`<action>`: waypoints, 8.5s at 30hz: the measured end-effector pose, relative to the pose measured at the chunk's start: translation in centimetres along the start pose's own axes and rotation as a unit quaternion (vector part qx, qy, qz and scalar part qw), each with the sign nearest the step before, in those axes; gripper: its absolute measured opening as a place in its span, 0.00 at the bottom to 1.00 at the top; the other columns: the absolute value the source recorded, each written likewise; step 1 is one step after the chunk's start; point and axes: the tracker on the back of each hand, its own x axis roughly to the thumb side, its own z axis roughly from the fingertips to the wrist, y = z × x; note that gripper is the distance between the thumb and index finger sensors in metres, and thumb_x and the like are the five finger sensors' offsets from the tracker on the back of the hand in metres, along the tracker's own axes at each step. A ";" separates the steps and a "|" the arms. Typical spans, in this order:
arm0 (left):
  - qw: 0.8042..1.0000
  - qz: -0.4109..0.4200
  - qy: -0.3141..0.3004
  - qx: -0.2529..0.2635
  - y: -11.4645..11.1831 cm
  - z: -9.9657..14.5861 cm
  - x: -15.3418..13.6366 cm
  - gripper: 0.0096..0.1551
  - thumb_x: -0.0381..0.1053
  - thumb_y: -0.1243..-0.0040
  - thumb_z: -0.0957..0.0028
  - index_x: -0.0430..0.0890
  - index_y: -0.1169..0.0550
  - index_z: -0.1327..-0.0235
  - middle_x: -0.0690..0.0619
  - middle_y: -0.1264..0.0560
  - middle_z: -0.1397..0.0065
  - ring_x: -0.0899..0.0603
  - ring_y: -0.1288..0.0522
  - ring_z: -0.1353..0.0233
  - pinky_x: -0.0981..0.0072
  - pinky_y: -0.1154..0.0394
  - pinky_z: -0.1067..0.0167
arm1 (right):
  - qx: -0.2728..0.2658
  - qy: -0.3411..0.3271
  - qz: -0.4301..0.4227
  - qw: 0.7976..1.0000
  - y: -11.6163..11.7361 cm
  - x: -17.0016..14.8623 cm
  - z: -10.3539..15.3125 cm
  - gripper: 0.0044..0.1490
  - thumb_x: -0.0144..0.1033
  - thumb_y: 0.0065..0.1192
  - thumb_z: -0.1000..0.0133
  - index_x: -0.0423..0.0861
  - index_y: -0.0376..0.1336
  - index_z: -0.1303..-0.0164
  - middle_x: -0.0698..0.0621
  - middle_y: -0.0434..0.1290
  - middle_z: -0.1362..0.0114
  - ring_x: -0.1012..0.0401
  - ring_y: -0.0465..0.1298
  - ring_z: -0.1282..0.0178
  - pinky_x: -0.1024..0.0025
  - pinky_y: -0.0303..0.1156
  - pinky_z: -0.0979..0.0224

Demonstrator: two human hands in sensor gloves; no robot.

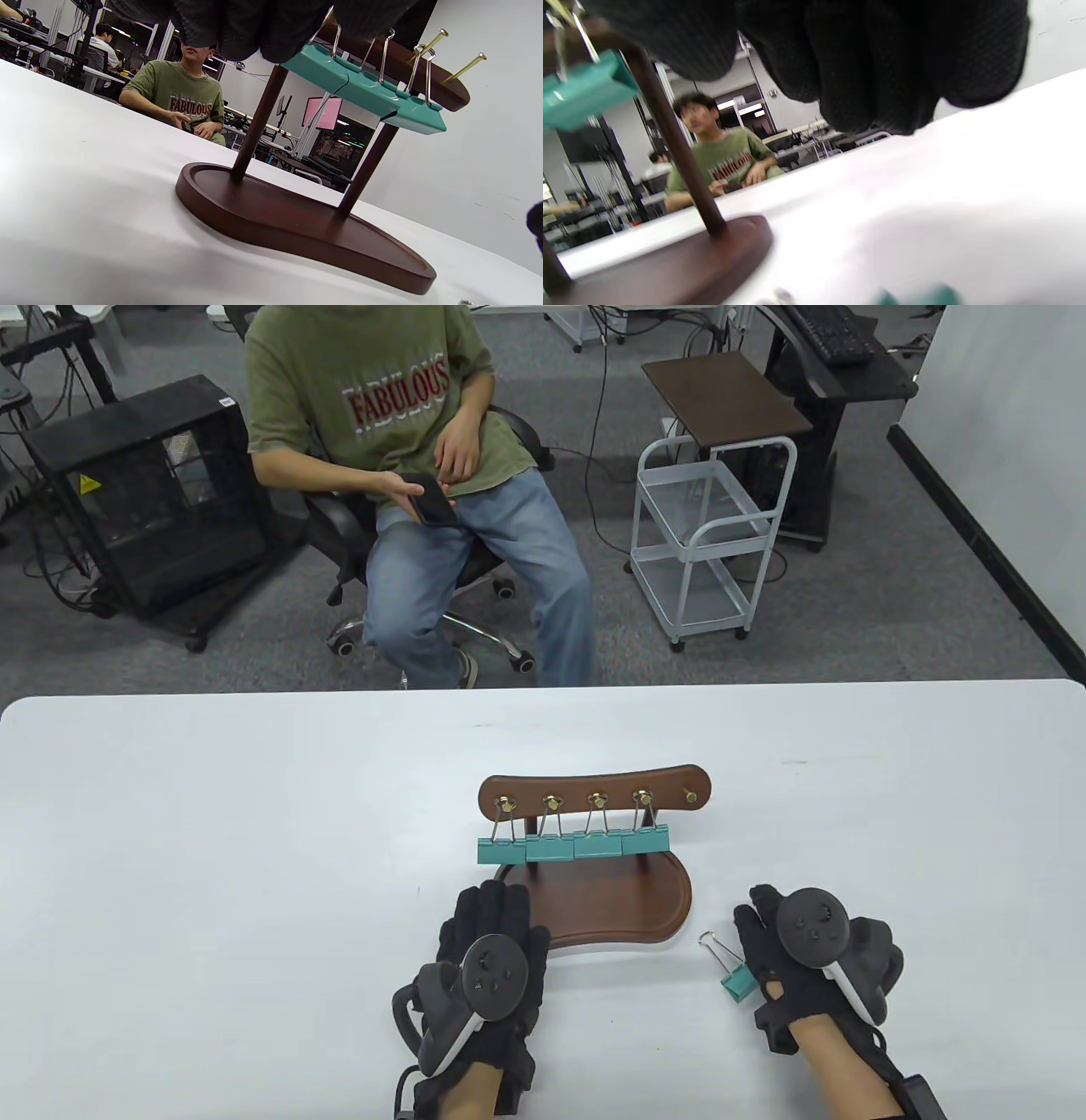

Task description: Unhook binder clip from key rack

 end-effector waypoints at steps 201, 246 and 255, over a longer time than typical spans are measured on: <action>1.000 0.012 0.003 0.009 0.7 0.3 -0.5 0.36 0.65 0.54 0.42 0.55 0.32 0.21 0.51 0.37 0.15 0.39 0.43 0.15 0.42 0.41 0.25 | -0.001 -0.038 -0.033 0.999 1.6 4.9 0.7 0.36 0.55 0.65 0.55 0.47 0.66 0.41 0.39 0.76 0.38 0.41 0.76 0.40 0.49 0.76 0.41; 1.000 0.026 0.003 0.008 0.5 0.2 -0.8 0.36 0.65 0.54 0.42 0.55 0.32 0.21 0.51 0.37 0.15 0.39 0.43 0.15 0.42 0.41 0.25 | 0.120 0.068 -0.433 0.891 8.6 8.7 -3.8 0.39 0.51 0.67 0.55 0.46 0.61 0.35 0.38 0.75 0.38 0.42 0.77 0.43 0.52 0.78 0.43; 1.000 0.026 0.003 0.008 0.5 0.2 -0.8 0.36 0.65 0.54 0.42 0.55 0.32 0.21 0.51 0.38 0.15 0.39 0.43 0.15 0.42 0.41 0.25 | 0.115 0.062 -0.442 0.888 8.2 8.4 -3.8 0.35 0.47 0.68 0.55 0.48 0.64 0.38 0.39 0.78 0.42 0.44 0.80 0.46 0.54 0.80 0.46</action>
